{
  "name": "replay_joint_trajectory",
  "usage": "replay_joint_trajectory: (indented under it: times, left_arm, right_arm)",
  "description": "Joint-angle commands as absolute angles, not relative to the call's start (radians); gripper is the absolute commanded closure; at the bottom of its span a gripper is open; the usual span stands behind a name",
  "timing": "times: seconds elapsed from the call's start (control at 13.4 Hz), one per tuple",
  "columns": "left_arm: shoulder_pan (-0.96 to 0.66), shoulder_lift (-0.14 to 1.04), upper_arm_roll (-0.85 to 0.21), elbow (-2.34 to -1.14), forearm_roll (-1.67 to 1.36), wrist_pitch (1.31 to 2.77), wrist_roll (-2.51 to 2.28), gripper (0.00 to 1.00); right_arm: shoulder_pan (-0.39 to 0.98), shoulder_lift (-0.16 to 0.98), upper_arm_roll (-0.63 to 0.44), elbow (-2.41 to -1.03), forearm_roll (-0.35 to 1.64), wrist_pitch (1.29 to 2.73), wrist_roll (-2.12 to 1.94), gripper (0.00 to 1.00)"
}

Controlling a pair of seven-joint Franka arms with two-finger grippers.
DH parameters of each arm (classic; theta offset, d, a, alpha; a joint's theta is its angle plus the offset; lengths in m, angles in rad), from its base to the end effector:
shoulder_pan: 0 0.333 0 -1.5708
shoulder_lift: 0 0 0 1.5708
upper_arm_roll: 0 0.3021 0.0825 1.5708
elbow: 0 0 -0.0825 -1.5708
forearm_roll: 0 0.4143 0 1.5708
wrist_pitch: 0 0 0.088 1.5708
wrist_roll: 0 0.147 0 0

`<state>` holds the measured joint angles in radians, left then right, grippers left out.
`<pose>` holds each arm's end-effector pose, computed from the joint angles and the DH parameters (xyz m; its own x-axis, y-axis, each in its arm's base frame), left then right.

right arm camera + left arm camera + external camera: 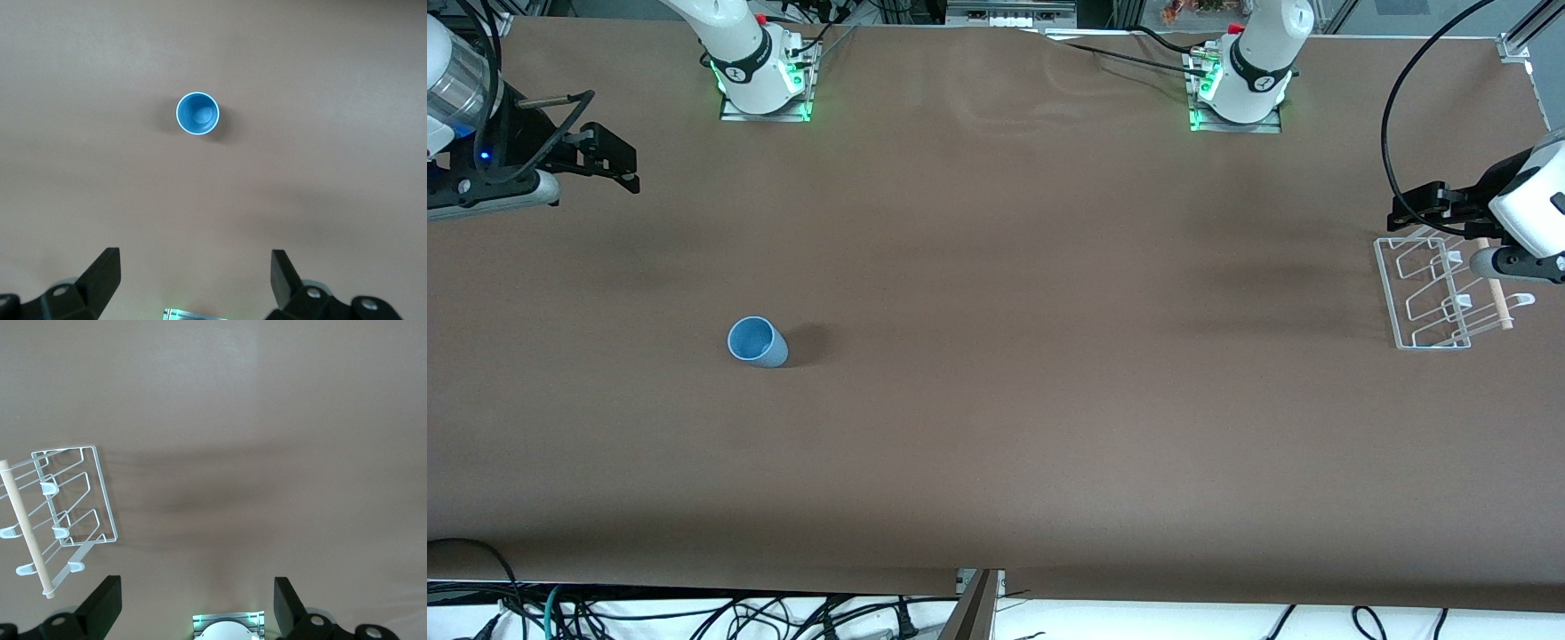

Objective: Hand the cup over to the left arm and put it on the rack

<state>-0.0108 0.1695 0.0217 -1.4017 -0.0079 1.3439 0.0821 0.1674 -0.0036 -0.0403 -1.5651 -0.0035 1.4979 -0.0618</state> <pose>0.5992 0.0043 0.5362 0.9718 -0.0727 -0.2242 -0.0693 -0.9973 0.0227 0.5689 0.0721 0.5694 0.9802 0.1873 -0.0636 0.1876 -0.9822 -0.0006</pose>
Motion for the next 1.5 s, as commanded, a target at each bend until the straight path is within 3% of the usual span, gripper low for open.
replay_joint_trajectory:
  times: [0.0, 1.42]
  left_arm:
    - [-0.006, 0.186, 0.015, -1.368, 0.008, 1.338, 0.078, 0.00]
    - [-0.005, 0.186, 0.015, -1.368, 0.008, 1.338, 0.078, 0.00]
  right_arm:
    - [0.158, 0.009, -0.038, -1.540, 0.015, 1.468, -0.081, 0.01]
    - [0.161, 0.060, -0.040, -1.548, 0.009, 1.454, -0.132, 0.00]
